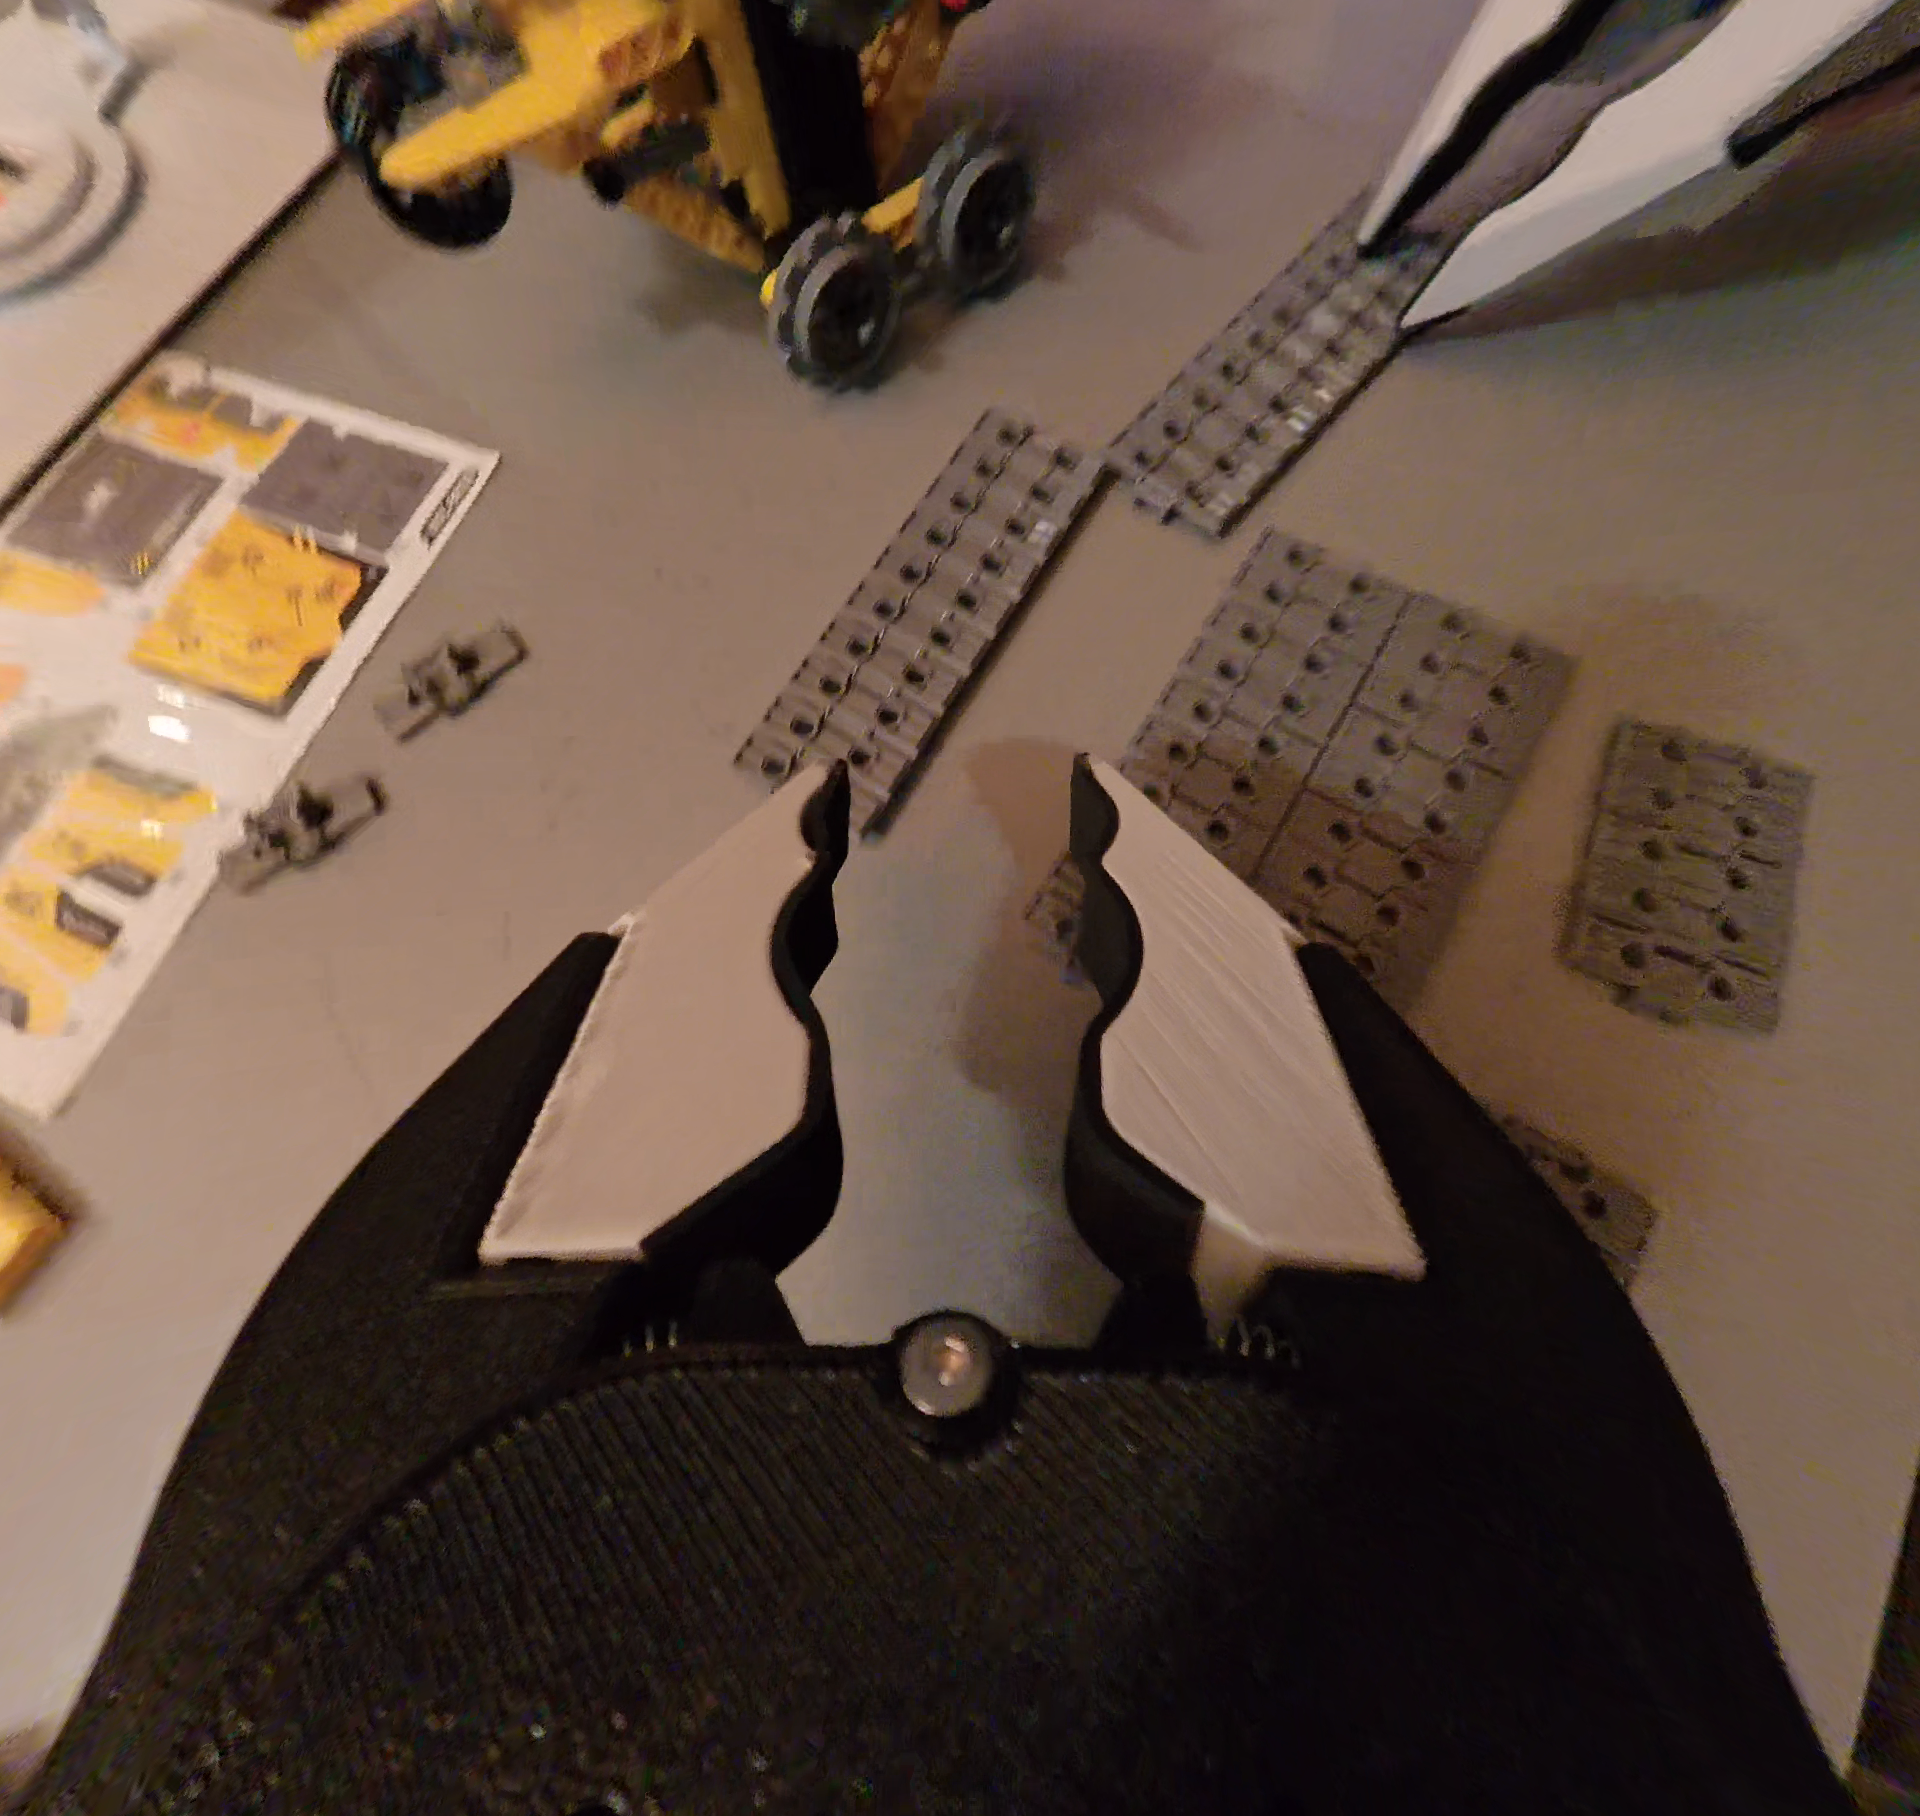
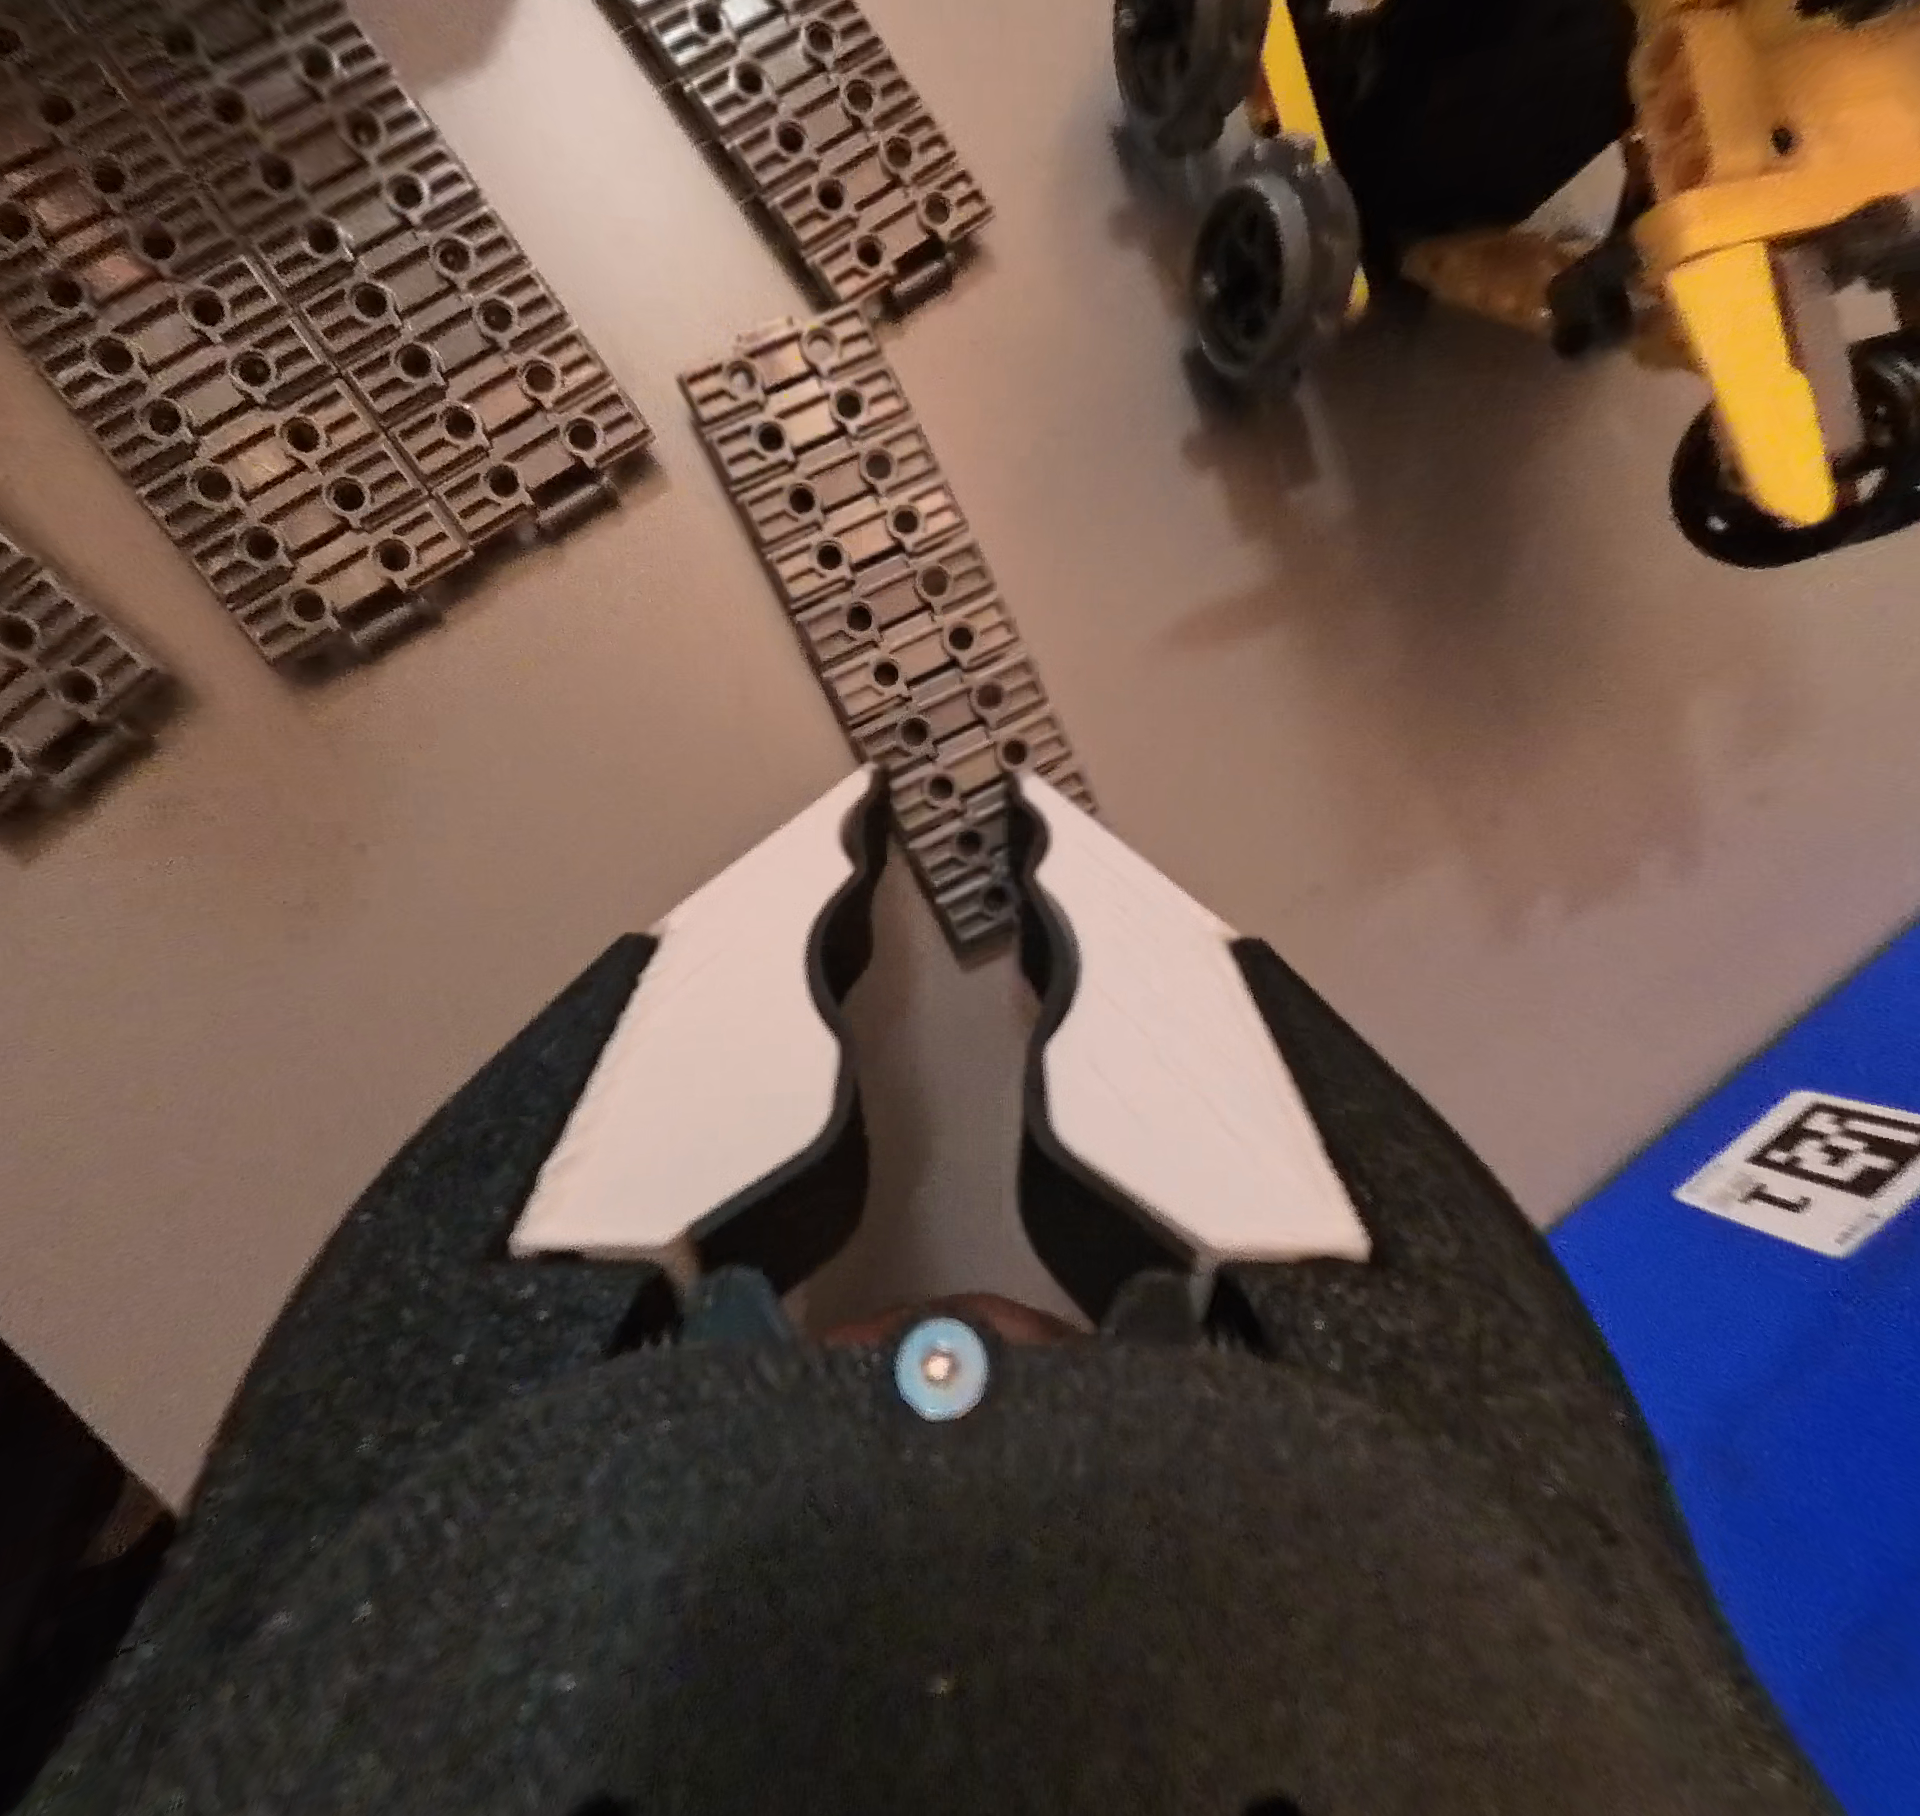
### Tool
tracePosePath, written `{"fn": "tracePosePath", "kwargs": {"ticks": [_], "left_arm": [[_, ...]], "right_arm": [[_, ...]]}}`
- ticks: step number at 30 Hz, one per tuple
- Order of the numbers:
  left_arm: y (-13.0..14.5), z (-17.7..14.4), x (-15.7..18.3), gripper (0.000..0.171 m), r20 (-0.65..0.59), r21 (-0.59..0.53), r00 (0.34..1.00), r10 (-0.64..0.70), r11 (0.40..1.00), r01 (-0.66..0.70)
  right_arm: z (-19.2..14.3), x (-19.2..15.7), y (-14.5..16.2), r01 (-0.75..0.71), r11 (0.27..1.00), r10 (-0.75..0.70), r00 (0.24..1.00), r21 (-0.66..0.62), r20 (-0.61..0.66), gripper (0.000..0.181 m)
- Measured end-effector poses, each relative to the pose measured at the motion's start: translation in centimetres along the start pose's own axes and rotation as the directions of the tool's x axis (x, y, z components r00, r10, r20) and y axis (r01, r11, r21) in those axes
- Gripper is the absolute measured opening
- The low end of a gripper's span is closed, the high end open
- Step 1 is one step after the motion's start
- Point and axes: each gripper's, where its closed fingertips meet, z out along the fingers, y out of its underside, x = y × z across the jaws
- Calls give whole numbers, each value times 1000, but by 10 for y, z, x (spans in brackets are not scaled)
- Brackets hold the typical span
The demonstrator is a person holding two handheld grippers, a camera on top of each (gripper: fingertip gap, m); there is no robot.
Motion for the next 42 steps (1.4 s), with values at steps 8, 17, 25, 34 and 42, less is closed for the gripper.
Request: {"fn": "tracePosePath", "kwargs": {"ticks": [8, 17, 25, 34, 42], "left_arm": [[-30, 38, 19, 55, -211, -51, 967, 142, 986, -156], [-32, 79, 10, 65, -300, -130, 942, 154, 971, -200], [-30, 90, 25, 37, -355, -130, 915, 191, 959, -251], [-27, 86, 36, 37, -408, -93, 877, 255, 944, -317], [-24, 82, 40, 38, -406, -71, 854, 324, 921, -384]], "right_arm": [[2, -18, -66, 129, 960, -150, 986, 249, 70, 40], [32, -30, -71, 64, 970, -136, 941, 233, 310, 44], [39, -32, -65, 110, 970, -174, 936, 217, 304, 38], [30, -21, -71, 108, 958, -183, 943, 264, 277, 37], [39, -25, -69, 157, 962, -221, 930, 224, 293, 37]]}}
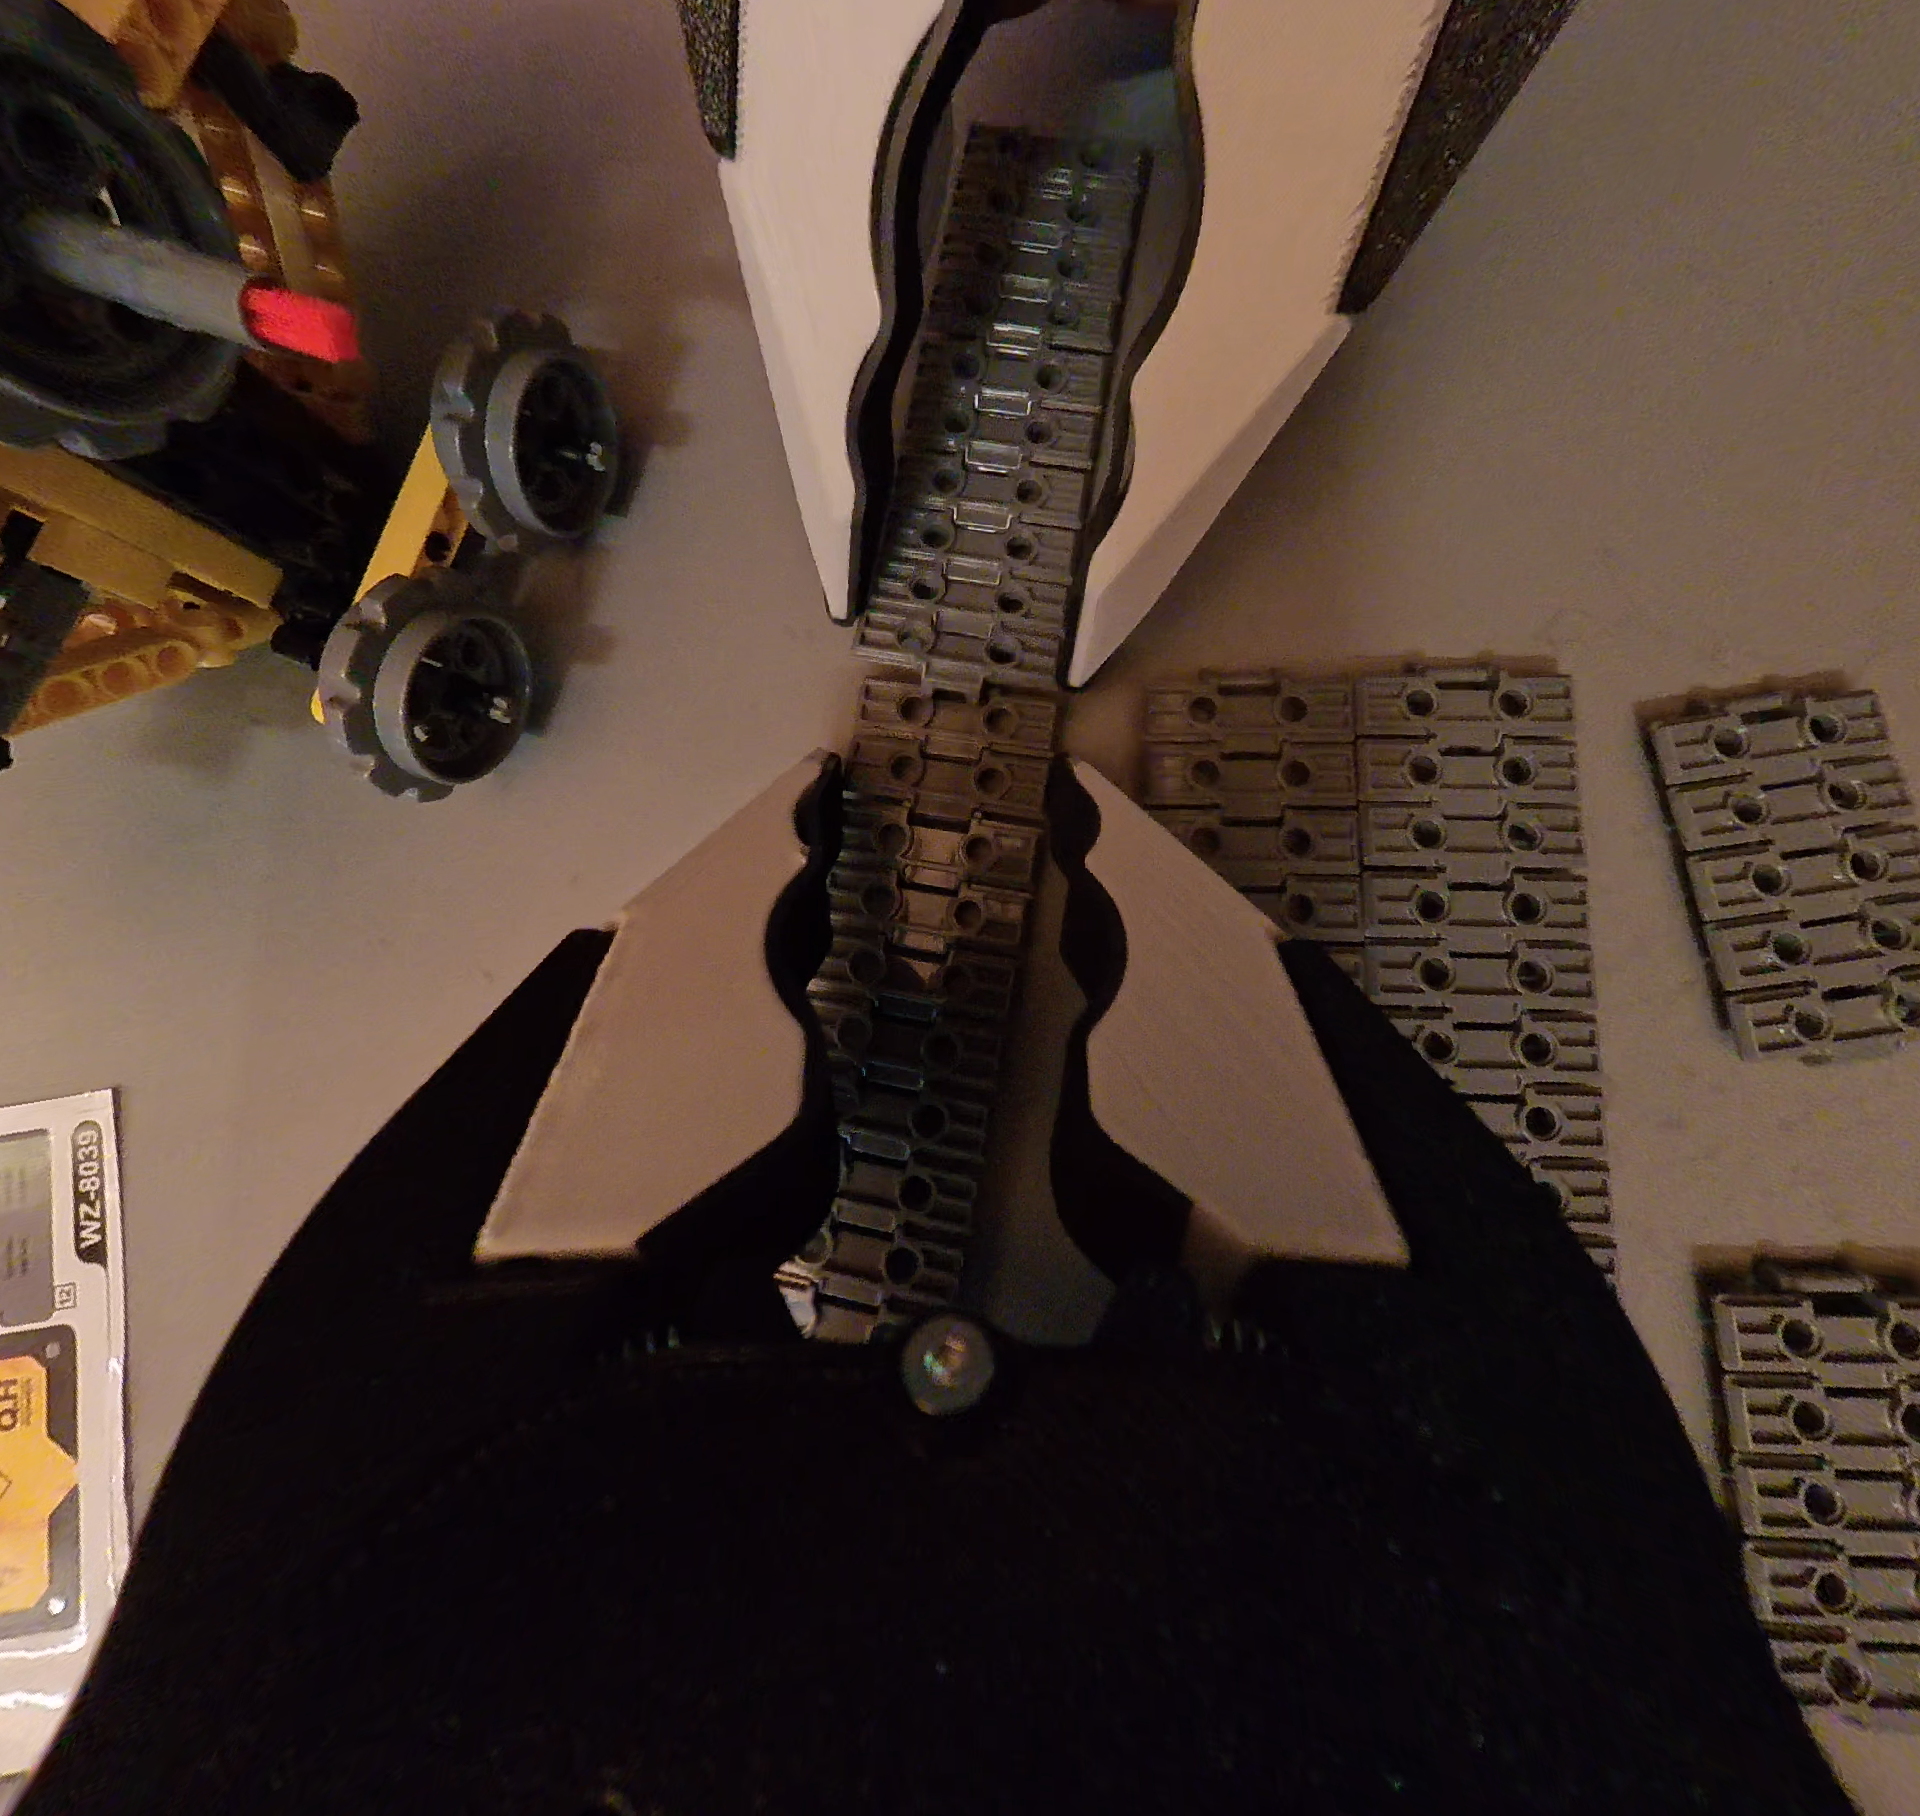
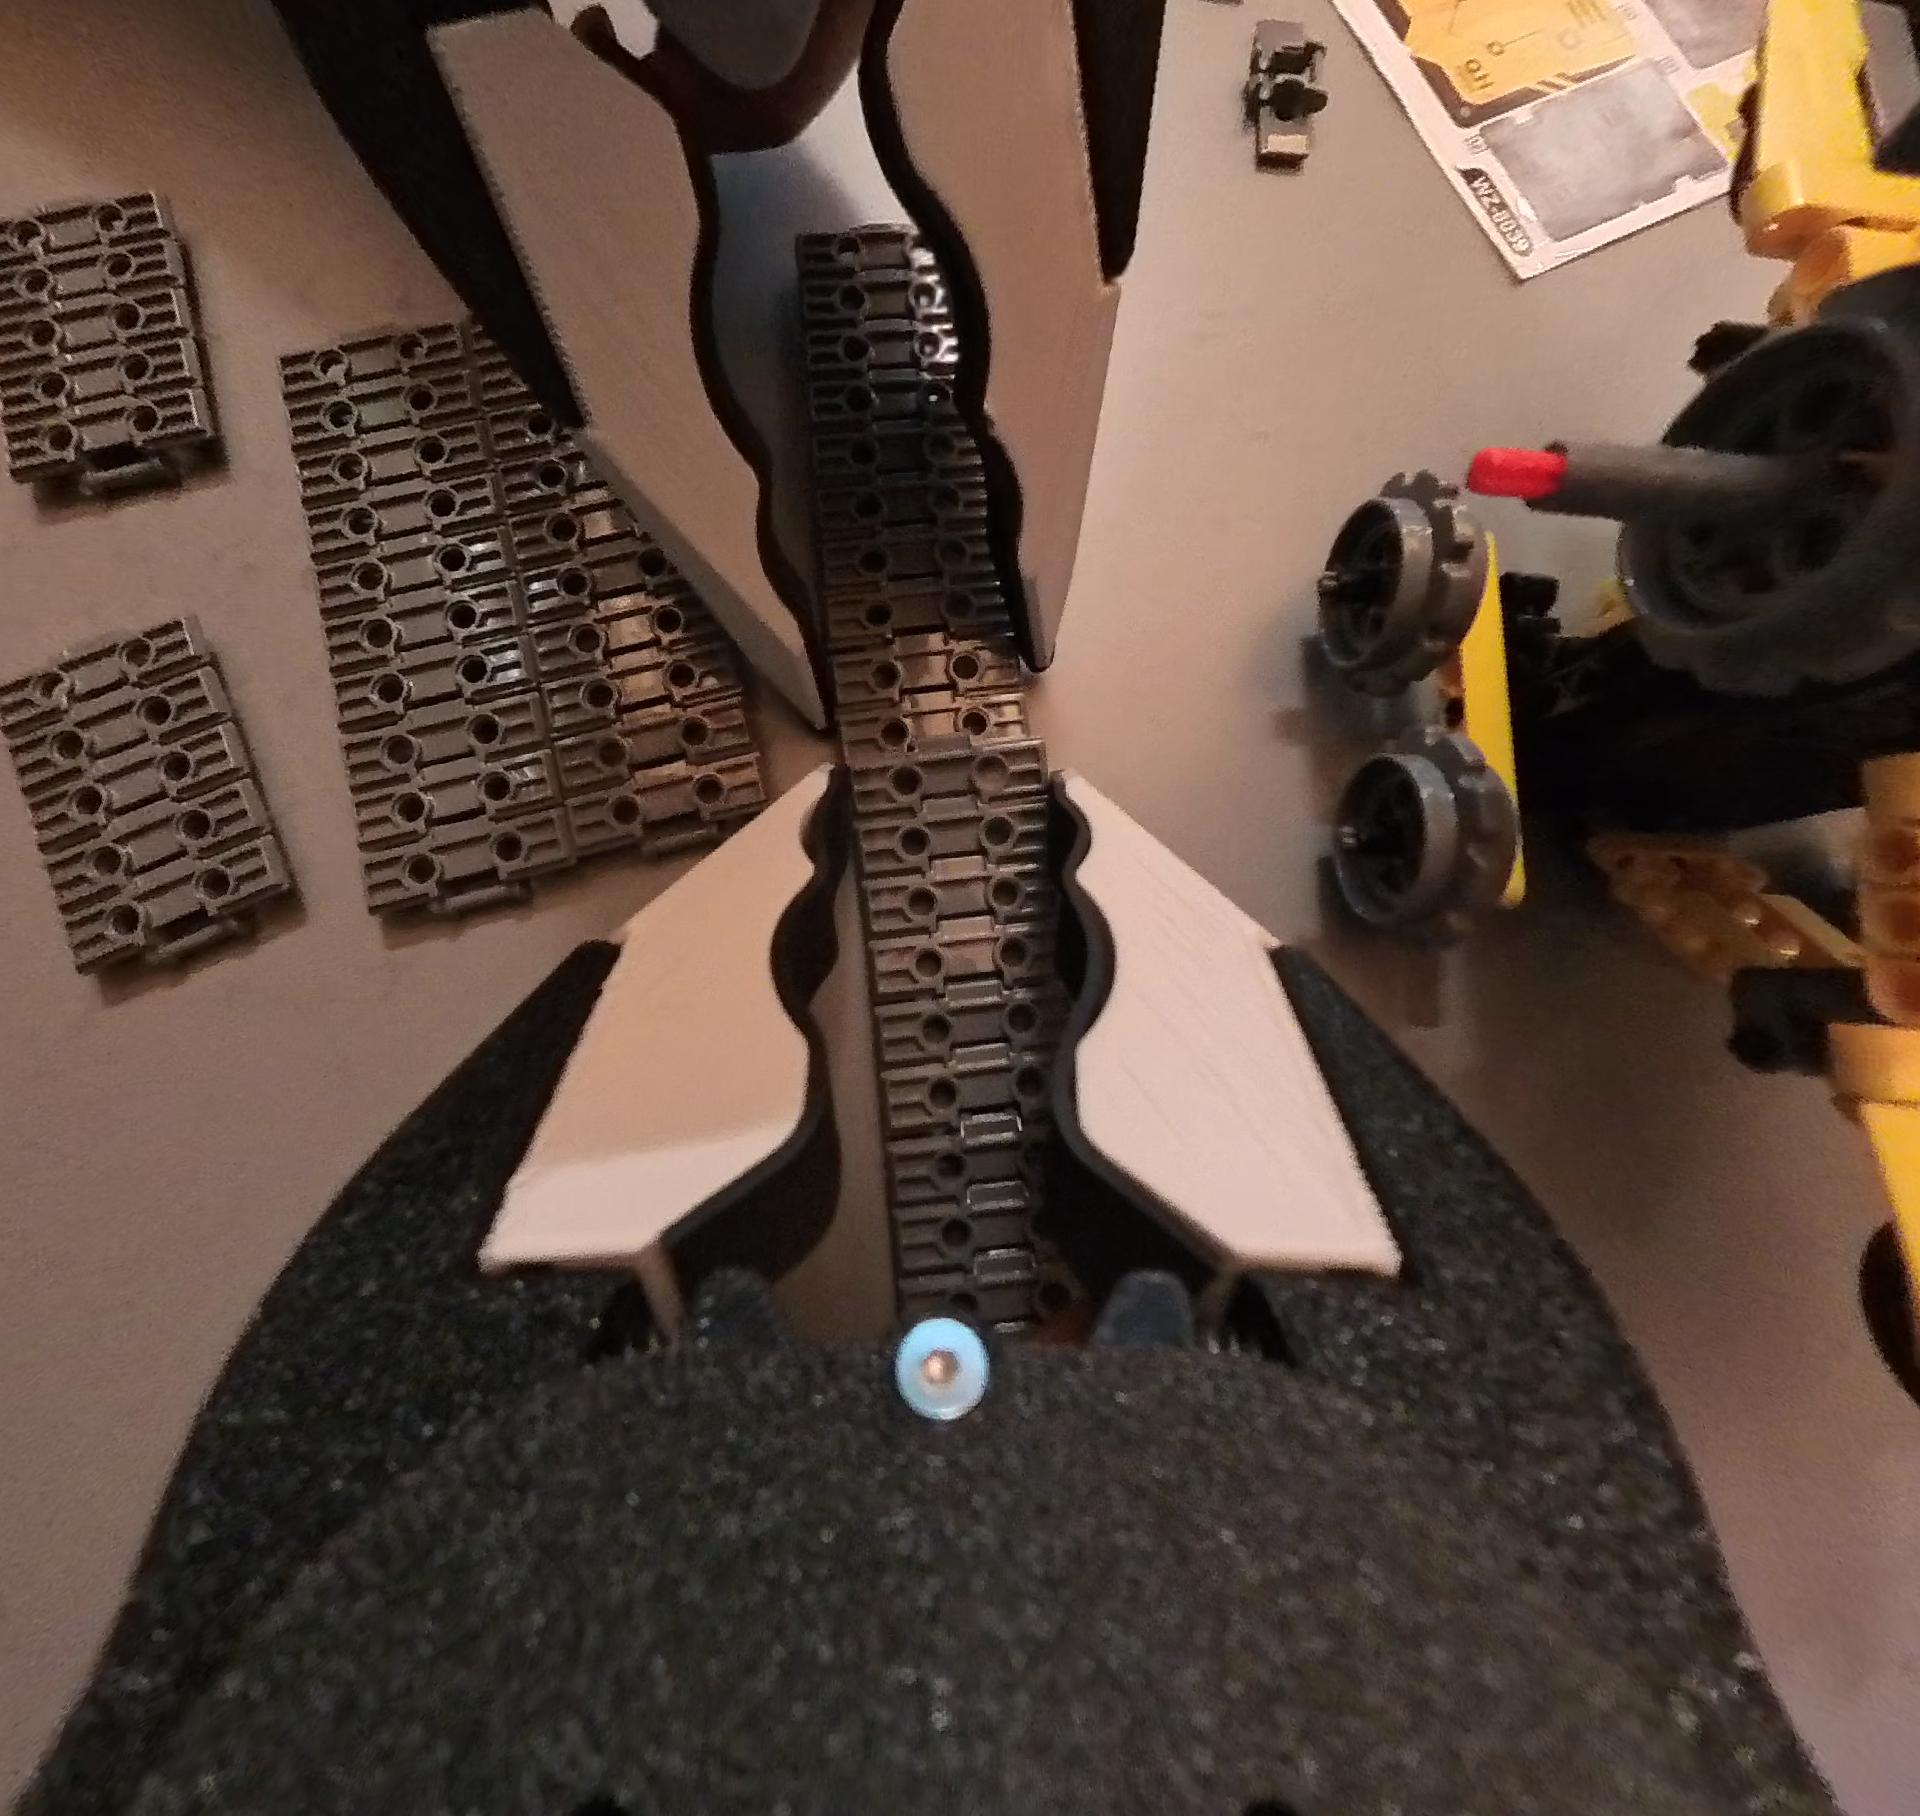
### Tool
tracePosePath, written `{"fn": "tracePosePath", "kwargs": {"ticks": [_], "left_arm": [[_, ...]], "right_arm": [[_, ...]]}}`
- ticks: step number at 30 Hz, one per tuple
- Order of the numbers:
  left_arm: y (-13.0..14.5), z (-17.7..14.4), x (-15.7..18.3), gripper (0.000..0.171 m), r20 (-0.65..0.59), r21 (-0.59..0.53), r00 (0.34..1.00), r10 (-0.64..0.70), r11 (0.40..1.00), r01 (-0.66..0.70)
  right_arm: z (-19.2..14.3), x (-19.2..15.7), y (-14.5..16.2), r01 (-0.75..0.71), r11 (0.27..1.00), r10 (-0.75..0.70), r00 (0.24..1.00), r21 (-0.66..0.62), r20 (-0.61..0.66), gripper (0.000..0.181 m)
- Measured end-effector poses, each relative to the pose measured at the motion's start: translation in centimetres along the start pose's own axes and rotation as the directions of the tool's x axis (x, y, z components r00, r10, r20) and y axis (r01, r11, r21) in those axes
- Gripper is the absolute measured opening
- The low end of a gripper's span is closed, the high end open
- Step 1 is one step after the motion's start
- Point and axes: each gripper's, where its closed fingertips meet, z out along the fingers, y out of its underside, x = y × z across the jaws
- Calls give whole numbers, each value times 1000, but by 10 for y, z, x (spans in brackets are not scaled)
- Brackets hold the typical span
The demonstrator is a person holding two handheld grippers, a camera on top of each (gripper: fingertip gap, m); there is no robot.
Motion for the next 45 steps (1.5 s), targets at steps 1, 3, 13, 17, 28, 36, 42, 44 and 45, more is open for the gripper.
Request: {"fn": "tracePosePath", "kwargs": {"ticks": [1, 3, 13, 17, 28, 36, 42, 44, 45], "left_arm": [[0, 0, 0, 38, -3, 1, 1000, -1, 1000, 1], [1, 0, 0, 38, -9, 5, 1000, -7, 1000, 7], [2, 0, 0, 38, -16, 8, 1000, -19, 1000, 19], [2, 0, 1, 39, -21, 14, 999, -28, 999, 28], [2, 0, 1, 38, -14, 9, 1000, -25, 1000, 26], [2, 0, 1, 37, -4, -24, 1000, -14, 1000, 14], [1, 0, 1, 37, -14, -30, 1000, -20, 999, 19], [1, 0, 1, 37, -14, -30, 1000, -19, 999, 19], [1, 0, 1, 37, -13, -28, 1000, -18, 999, 18]], "right_arm": [[0, 0, 0, 2, 1000, -2, 1000, -5, 3, 37], [0, 0, 0, 2, 1000, -2, 1000, -16, 7, 38], [1, -3, 4, 11, 996, -11, 1000, -88, 5, 52], [-6, -5, -5, -14, 999, 14, 1000, -39, 4, 50], [-1, -4, -6, 5, 1000, -6, 1000, -28, -21, 0], [2, -4, -2, -29, 994, 28, 1000, -102, -10, 0], [3, -4, -2, -45, 985, 43, 999, -169, -18, 0], [3, -4, -2, -59, 977, 60, 998, -206, 0, 0], [3, -4, -2, -70, 974, 75, 997, -216, 12, 0]]}}
